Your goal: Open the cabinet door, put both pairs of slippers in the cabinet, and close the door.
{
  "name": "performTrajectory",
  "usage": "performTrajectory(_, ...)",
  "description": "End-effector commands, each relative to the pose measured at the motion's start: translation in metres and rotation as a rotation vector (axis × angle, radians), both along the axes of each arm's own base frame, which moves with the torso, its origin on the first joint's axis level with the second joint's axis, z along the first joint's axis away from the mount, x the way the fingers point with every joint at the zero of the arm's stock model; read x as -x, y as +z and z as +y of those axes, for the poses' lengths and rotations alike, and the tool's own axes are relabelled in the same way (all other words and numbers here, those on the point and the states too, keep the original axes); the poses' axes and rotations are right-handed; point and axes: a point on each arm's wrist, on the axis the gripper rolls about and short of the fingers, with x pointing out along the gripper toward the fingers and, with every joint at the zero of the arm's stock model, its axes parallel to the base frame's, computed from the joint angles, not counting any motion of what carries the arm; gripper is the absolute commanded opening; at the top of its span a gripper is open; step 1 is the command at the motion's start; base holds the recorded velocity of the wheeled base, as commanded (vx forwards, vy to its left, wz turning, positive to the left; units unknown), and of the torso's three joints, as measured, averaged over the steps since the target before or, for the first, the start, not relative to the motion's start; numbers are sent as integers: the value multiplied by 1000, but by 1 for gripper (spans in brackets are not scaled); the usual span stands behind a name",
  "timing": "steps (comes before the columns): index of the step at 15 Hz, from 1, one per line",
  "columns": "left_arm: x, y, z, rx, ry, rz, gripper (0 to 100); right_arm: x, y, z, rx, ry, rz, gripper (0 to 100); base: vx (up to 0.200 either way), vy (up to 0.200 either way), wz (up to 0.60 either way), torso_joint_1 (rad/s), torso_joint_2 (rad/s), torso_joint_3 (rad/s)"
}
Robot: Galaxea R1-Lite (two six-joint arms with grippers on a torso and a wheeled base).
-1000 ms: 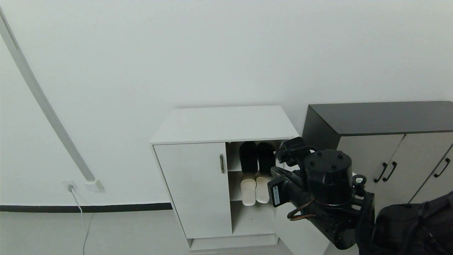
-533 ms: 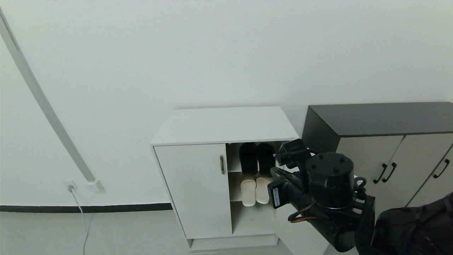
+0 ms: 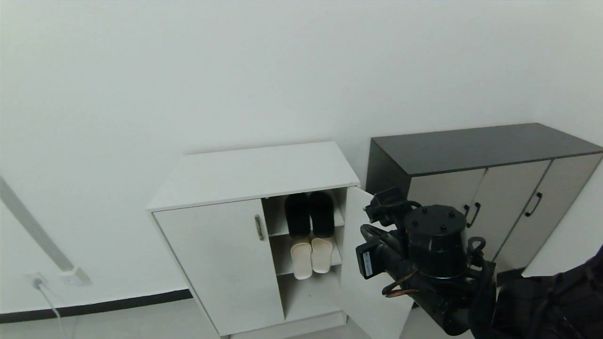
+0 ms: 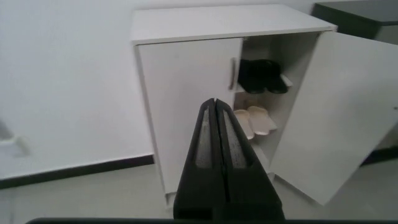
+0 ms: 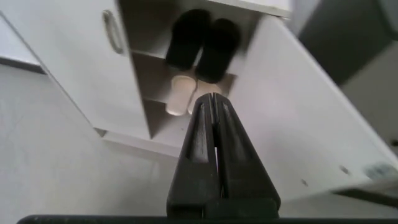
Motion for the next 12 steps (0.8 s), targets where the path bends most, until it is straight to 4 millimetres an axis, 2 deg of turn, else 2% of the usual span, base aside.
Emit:
performTrajectory(1,0,0,0,0,0,0,0,-1,0,-1,0,-4,0,0,0,0,0,0,0,0)
performTrajectory(7,0,0,0,0,0,-2,0,-3,-3,-2,17,-8,2,0,0,0,0,0,0,0)
performTrajectory(12,0,0,0,3,0,0,0,-3,-4,-3,20,-9,4,0,-200,0,0,1,8,2)
